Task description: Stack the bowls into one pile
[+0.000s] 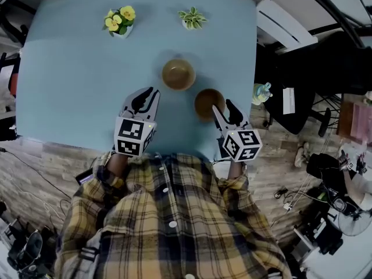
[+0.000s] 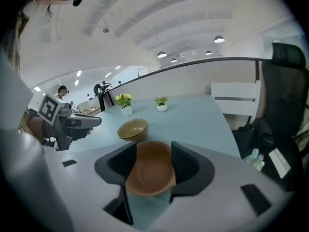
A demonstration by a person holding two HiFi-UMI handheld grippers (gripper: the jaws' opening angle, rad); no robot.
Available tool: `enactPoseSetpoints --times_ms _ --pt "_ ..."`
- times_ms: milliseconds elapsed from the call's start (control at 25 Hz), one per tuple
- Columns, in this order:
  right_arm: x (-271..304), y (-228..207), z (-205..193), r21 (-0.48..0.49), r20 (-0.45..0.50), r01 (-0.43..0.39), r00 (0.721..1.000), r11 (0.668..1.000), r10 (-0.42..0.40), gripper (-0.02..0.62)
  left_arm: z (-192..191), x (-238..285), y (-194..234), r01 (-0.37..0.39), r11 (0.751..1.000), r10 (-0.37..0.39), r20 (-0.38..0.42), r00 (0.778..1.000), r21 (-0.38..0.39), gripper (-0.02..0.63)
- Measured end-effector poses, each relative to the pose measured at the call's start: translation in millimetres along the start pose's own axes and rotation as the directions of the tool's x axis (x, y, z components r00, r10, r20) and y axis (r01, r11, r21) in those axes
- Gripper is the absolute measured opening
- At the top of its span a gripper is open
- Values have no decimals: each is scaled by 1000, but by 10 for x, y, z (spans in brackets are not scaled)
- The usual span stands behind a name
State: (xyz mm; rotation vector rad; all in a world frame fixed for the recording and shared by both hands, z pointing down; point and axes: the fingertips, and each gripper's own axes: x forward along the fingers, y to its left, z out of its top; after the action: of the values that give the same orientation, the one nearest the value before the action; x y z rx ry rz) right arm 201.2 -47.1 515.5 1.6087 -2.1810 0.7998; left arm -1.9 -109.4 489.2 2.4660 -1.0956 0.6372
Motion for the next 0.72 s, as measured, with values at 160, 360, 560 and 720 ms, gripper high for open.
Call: enactPoseSetpoints --times_ms 160,360,560,720 --pt "-6 -116 -112 58 -11 18 1000 998 -17 225 -56 -72 -105 7 1000 -7 -8 1000 4 22" --pt "13 -246 -231 142 -25 27 999 990 -24 225 -86 -112 -275 30 999 -30 -12 999 25 -6" --pt "59 -312 -423 246 -49 16 999 969 -4 225 -144 -122 -429 68 997 -68 -23 997 27 -9" --pt "99 -302 -550 300 -74 0 997 954 24 222 -170 -130 -467 77 997 -76 -28 997 28 -9"
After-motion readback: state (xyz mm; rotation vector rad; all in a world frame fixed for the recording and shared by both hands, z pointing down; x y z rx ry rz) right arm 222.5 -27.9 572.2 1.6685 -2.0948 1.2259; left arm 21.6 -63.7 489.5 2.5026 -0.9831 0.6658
